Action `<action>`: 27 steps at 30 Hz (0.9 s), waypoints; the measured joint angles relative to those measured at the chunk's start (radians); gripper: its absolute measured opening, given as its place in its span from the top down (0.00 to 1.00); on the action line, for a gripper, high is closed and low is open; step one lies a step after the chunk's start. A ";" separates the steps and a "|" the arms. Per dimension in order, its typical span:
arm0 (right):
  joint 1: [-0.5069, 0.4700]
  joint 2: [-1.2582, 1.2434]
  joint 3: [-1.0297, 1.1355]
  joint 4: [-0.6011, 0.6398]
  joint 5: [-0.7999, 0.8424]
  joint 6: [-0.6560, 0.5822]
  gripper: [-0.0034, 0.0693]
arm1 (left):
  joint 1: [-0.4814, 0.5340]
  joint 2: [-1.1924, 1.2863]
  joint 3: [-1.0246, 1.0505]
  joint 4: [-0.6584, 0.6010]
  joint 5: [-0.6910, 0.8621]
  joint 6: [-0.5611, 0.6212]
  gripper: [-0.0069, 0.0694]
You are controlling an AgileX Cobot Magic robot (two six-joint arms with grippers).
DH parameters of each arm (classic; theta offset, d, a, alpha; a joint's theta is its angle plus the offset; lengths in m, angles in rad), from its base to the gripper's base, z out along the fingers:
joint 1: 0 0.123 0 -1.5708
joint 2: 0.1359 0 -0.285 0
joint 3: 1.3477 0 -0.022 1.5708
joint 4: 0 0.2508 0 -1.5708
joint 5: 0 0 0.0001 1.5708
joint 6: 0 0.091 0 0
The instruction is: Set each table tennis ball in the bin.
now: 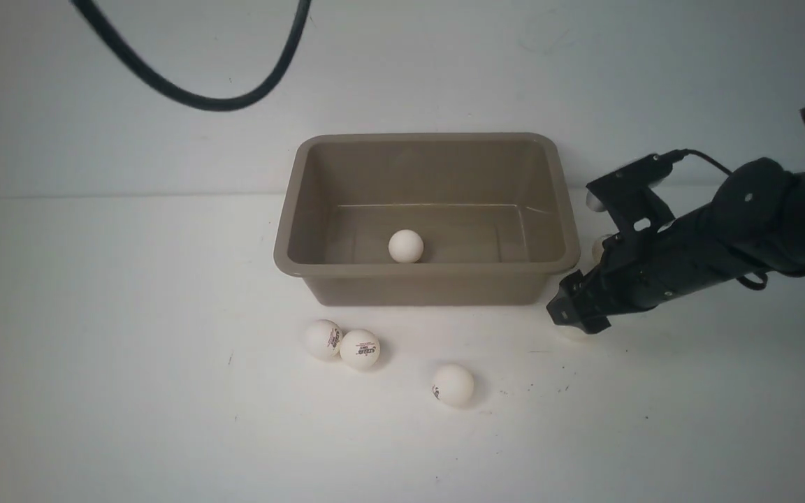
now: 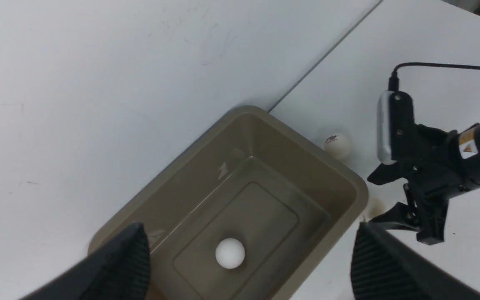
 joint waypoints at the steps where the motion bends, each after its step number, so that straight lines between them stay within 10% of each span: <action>1: 0.000 0.004 0.000 0.000 -0.001 0.001 0.22 | 0.000 -0.006 0.000 -0.001 0.009 0.001 0.14; 17: 0.000 0.099 -0.013 0.010 -0.032 0.001 0.27 | 0.000 -0.054 0.027 0.090 0.045 -0.008 0.24; 27: 0.001 0.099 -0.017 0.020 -0.050 0.001 0.46 | 0.000 -0.192 0.431 0.195 0.032 -0.019 0.42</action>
